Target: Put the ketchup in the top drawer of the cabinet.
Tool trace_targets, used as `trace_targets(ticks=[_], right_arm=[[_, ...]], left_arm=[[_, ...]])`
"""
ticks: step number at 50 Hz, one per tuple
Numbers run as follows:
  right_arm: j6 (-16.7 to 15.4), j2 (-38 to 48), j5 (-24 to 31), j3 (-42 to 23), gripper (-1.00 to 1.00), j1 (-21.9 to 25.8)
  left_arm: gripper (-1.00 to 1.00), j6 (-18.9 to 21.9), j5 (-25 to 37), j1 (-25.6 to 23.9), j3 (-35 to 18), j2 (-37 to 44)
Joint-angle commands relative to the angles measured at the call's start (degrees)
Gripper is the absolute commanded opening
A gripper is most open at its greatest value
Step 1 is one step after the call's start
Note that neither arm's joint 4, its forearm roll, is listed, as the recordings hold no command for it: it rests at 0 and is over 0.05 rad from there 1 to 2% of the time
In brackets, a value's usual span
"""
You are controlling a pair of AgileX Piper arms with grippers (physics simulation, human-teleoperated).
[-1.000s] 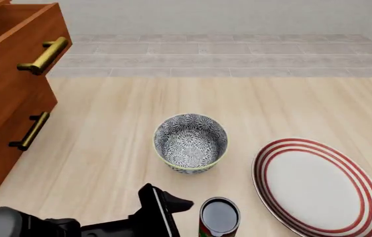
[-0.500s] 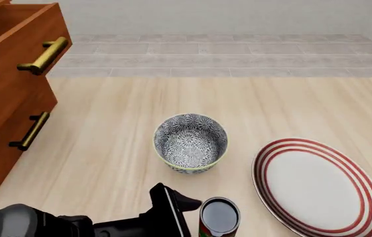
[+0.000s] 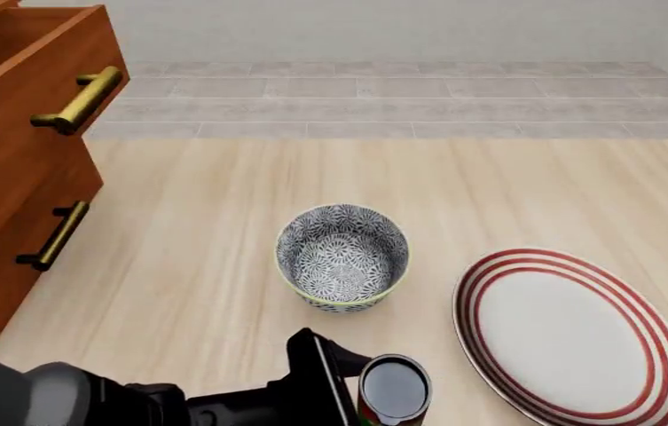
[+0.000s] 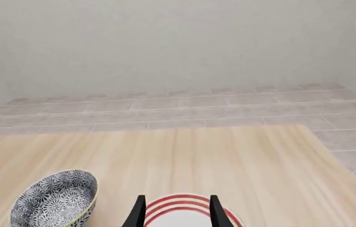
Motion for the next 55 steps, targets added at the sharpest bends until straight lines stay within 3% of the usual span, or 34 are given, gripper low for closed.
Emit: trace_targets(ticks=[1, 4, 5, 14, 28, 38, 55], right_arm=[[0.68, 0.00, -0.23, 0.31, 1.00, 0.08], [0.76, 0.00, -0.30, 0.25, 1.00, 0.25], [0.67, 0.00, -0.23, 0.20, 1.00, 0.35], [0.71, 0.00, 0.21, -0.25, 1.00, 0.34], [0.73, -0.01, 0.37, -0.94, 1.00, 0.44], [0.88, -0.02, 0.21, -1.02, 1.00, 0.47], [1.03, -0.03, 0.04, -1.77, 1.00, 1.34]], left_arm=[[1.00, -1.05, 0.48, 0.06, -0.86, 0.16], [1.00, -1.97, 0.52, 1.25, -0.42, -1.60], [-1.00, -2.09, 0.85, 1.16, -0.52, -1.76], [-1.00, -1.51, 1.94, 2.11, 0.06, -4.49], [-1.00, -0.12, 8.86, 2.37, 1.68, -17.89], [-1.00, 0.43, 16.47, 2.33, 2.89, -30.88], [-1.00, 0.67, 30.33, 8.91, 1.82, -47.68]])
